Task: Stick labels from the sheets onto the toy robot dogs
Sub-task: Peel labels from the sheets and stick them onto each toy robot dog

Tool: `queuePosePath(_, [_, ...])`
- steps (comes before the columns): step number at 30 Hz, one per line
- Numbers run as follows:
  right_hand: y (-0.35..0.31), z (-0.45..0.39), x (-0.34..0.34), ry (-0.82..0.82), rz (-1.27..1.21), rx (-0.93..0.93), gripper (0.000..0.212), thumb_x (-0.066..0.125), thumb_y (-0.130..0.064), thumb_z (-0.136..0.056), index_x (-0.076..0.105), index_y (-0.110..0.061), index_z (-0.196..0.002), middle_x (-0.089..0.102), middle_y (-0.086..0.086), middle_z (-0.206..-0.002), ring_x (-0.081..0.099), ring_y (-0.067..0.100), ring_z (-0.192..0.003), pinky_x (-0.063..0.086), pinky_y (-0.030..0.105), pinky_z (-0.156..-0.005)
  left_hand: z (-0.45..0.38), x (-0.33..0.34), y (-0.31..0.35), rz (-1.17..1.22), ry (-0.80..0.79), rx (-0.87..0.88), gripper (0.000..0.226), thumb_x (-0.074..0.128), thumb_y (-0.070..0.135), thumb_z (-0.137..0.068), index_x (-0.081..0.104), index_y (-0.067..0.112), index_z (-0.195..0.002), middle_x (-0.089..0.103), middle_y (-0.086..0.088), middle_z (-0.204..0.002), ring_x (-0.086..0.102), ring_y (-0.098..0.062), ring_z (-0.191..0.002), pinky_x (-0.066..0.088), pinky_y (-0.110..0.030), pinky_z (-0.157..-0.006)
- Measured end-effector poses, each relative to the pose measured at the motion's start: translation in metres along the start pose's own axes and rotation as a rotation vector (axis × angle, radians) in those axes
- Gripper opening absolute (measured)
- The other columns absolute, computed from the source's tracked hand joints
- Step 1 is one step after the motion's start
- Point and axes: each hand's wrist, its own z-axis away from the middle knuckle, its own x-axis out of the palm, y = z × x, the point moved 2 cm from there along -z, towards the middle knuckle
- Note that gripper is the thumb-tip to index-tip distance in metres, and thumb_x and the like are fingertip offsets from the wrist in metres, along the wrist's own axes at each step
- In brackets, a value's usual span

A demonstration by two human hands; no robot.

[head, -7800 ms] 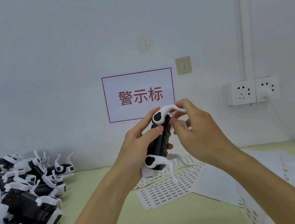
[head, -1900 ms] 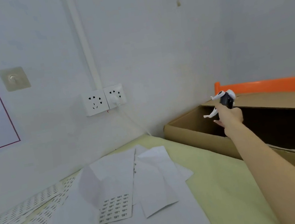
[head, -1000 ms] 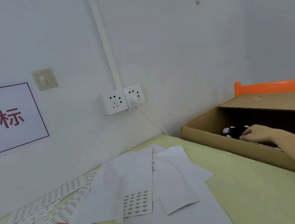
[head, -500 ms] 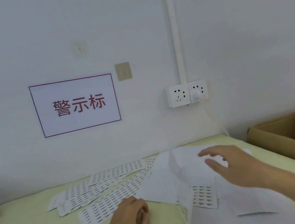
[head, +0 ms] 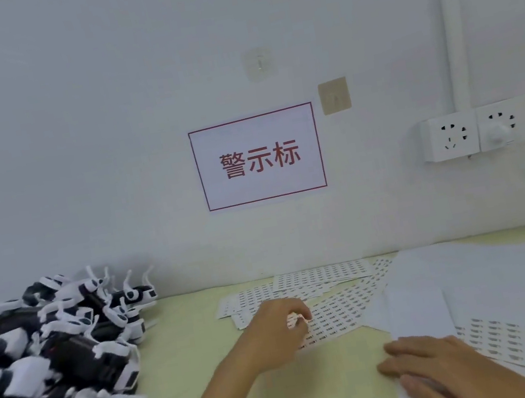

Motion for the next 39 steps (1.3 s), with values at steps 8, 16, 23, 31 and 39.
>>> queuePosePath(8, [-0.003,0.005,0.009,0.094,0.016,-0.07,0.039,0.034,-0.056,-0.097,0.067,-0.059,-0.077,0.069,-0.031,-0.088,0.065,-0.016,-0.077,0.046,0.006,-0.059,0.028,-0.125,-0.069,-0.245,0.455,-0.503,0.037,0.066,0.019,-0.084,0.061,0.025,-0.12,0.061,-0.001,-0.116,0.055,-0.029,-0.113,0.047,-0.037,-0.095])
queuePosePath(16, [0.004,0.004,0.019,0.19,0.038,-0.062,0.048,0.026,-0.052,-0.098,0.071,-0.055,-0.08,0.07,-0.028,-0.089,0.065,-0.014,-0.077,0.047,0.006,-0.058,0.077,-0.199,-0.061,-0.507,0.483,-0.927,0.046,0.066,0.048,-0.085,0.055,0.024,-0.122,0.053,-0.01,-0.135,0.035,-0.037,-0.134,0.024,-0.054,-0.111])
queuePosePath(23, [-0.001,0.002,0.011,0.128,0.071,-0.09,0.018,0.052,-0.055,-0.071,0.067,-0.059,-0.078,0.066,-0.034,-0.089,0.062,-0.019,-0.079,0.045,0.004,-0.057,0.091,-0.194,-0.057,-0.48,-0.004,-0.785,0.071,0.082,0.039,-0.078,0.049,0.028,-0.14,0.051,0.001,-0.138,0.052,-0.02,-0.112,0.044,-0.026,-0.091])
queuePosePath(31, [0.006,0.001,0.015,0.113,0.067,-0.106,0.017,0.052,-0.055,-0.08,0.068,-0.059,-0.078,0.067,-0.034,-0.09,0.062,-0.018,-0.079,0.046,0.004,-0.056,0.084,-0.191,-0.048,-0.501,-0.012,-0.625,0.063,0.088,0.029,-0.071,0.055,0.035,-0.124,0.05,0.008,-0.108,0.056,-0.017,-0.101,0.047,-0.027,-0.083])
queuePosePath(39, [0.012,0.001,0.025,0.121,0.061,-0.072,0.036,0.036,-0.054,-0.096,0.069,-0.059,-0.082,0.067,-0.033,-0.093,0.063,-0.017,-0.081,0.047,0.004,-0.057,0.064,-0.177,-0.038,-0.255,0.18,-0.322,0.041,0.091,0.032,-0.066,0.067,0.044,-0.097,0.063,0.01,-0.099,0.064,-0.008,-0.086,0.05,-0.02,-0.068])
